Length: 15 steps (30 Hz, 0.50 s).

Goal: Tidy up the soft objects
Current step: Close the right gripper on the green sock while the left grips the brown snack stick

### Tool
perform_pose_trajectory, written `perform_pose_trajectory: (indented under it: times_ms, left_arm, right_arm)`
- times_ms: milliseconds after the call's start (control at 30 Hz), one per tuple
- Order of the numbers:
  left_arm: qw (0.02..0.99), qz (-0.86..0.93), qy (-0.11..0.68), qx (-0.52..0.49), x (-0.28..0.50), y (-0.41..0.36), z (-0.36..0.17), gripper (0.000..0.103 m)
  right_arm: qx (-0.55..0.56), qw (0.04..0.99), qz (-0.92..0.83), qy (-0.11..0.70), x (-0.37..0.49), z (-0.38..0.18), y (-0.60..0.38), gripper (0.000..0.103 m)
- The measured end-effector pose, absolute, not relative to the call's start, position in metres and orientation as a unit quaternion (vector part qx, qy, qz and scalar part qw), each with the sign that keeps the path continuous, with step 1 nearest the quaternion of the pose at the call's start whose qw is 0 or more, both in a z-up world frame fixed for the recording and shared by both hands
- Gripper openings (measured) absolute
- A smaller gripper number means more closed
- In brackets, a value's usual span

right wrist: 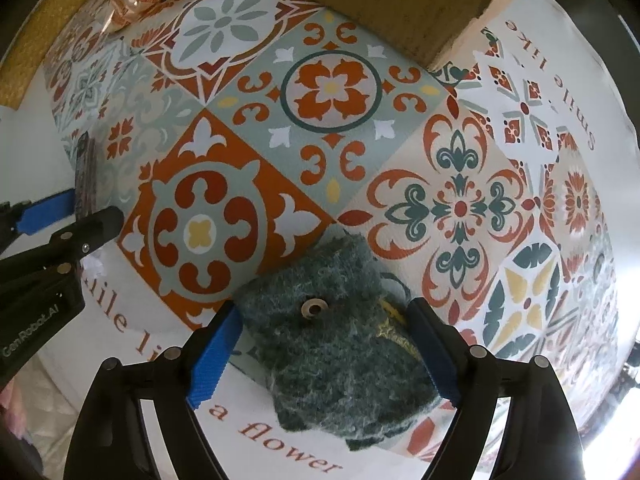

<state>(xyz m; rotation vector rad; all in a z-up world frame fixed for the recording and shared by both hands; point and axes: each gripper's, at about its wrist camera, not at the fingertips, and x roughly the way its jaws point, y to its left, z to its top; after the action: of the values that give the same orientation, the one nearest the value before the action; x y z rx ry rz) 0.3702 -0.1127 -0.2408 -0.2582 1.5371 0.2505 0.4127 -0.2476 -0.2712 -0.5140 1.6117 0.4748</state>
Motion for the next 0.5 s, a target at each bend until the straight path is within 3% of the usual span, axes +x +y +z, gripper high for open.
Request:
perform_pose_trajectory:
  times_ms: [100, 167, 233, 300, 500]
  left_arm:
    - [0.710, 0.108, 0.688, -0.107, 0.369, -0.115, -0.243, 0.039]
    - [0.715, 0.099, 0.685, -0.099, 0.371, -0.119, -0.244, 0.027]
    - [0.717, 0.089, 0.685, -0.091, 0.379, -0.121, -0.245, 0.027]
    - [0.721, 0.074, 0.683, -0.086, 0.382, -0.120, -0.245, 0.026]
    - [0.737, 0.008, 0.674, -0.056, 0.378, -0.116, -0.240, 0.024]
  right_arm:
    - [-0.218, 0.648, 0.200, 0.702, 0.413, -0.276, -0.250, 0.085]
    - [-0.206, 0.655, 0.188, 0.702, 0.412, -0.278, -0.253, 0.084]
    - [-0.199, 0.663, 0.182, 0.698, 0.409, -0.275, -0.255, 0.081]
    - [-0.192, 0.672, 0.174, 0.694, 0.405, -0.272, -0.257, 0.076]
    - [-0.151, 0.697, 0.163, 0.682, 0.391, -0.255, -0.259, 0.046]
